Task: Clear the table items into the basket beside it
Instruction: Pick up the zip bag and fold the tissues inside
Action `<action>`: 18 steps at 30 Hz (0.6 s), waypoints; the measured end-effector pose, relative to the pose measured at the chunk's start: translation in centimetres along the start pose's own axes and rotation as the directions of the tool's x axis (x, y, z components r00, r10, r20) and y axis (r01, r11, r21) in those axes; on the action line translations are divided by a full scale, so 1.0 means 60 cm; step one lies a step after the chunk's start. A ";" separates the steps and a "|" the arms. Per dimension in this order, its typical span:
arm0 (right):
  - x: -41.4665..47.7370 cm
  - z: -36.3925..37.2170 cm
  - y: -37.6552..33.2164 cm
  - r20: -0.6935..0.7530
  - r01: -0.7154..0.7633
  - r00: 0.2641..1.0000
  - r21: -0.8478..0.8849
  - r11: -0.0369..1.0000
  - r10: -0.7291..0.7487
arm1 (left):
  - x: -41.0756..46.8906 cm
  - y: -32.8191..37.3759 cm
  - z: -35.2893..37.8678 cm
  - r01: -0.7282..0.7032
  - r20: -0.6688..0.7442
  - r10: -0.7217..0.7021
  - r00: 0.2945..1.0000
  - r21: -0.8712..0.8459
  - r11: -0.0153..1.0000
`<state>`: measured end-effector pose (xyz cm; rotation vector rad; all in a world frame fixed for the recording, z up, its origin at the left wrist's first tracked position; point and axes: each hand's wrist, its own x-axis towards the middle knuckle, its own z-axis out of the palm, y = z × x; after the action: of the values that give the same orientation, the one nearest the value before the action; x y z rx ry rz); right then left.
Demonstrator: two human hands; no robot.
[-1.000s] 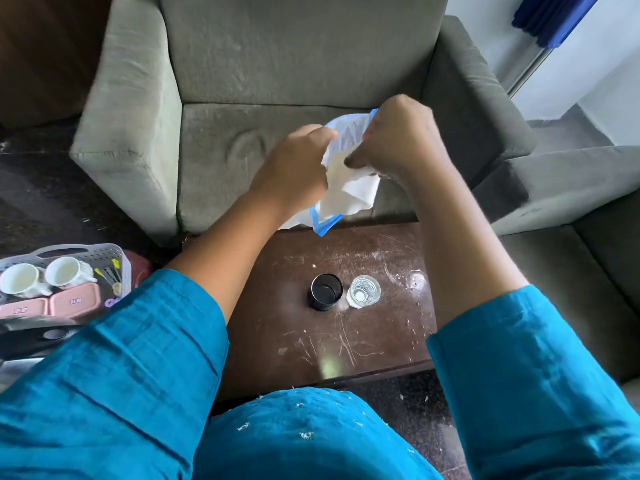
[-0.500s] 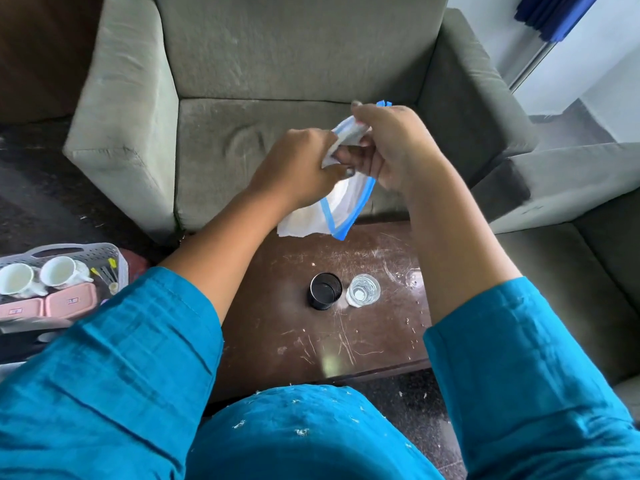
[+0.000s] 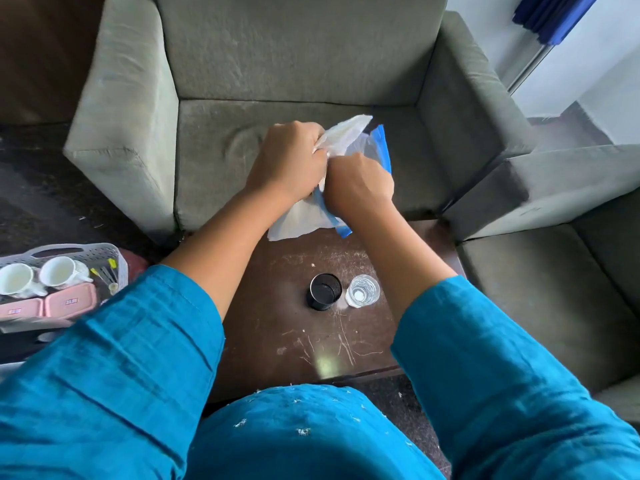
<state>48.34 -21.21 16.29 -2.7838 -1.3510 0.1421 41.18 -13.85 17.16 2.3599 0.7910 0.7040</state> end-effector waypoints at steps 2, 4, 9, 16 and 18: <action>0.004 0.013 0.002 0.032 -0.016 0.999 -0.039 0.999 0.017 | -0.005 -0.005 0.001 0.007 -0.004 -0.007 1.000 -0.001 1.000; 0.006 0.019 0.003 0.047 -0.022 0.999 -0.015 1.000 0.023 | -0.008 -0.012 0.002 0.010 -0.008 -0.010 1.000 0.011 1.000; 0.010 0.001 -0.005 0.028 0.036 0.999 0.180 0.983 -0.042 | -0.014 -0.034 0.001 0.048 0.020 -0.051 0.999 0.101 0.994; 0.011 -0.054 0.023 0.103 -0.123 0.992 0.764 0.634 0.068 | -0.024 -0.045 -0.001 0.085 -0.011 -0.085 0.996 0.095 0.992; 0.012 -0.059 0.032 0.140 -0.175 0.984 0.834 0.523 0.106 | -0.024 -0.042 -0.003 0.072 -0.012 -0.071 0.997 0.095 0.993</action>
<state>50.64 -21.84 19.59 -2.0093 -0.7138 0.7081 39.13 -13.07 15.26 2.4013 0.9273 0.6600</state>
